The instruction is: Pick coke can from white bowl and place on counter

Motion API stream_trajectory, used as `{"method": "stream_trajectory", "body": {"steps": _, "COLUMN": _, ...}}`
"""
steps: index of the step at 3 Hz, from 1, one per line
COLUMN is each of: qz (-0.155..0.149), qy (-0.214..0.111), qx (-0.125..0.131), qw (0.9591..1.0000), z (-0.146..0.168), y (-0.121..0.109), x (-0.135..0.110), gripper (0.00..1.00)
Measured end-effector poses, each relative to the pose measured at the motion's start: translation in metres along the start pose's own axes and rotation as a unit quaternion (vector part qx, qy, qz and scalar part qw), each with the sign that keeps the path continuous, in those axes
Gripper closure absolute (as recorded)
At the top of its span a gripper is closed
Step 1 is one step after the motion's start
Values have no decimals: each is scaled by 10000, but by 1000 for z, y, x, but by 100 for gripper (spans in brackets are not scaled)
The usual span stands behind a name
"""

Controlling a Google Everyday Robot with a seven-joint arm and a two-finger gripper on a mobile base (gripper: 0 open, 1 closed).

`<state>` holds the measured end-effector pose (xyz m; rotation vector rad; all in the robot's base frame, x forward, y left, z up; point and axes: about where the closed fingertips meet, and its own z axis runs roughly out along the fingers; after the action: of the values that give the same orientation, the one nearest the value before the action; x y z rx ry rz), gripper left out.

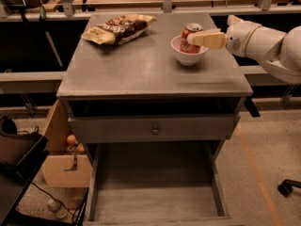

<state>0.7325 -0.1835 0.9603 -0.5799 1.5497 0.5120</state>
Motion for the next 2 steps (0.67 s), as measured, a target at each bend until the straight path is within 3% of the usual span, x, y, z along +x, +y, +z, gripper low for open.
{"method": "stream_trajectory", "body": {"steps": 2, "qz": -197, "qy": -54, "qx": -325, "qw": 9993, "z": 26, "y": 10, "x": 23, "gripper": 0}}
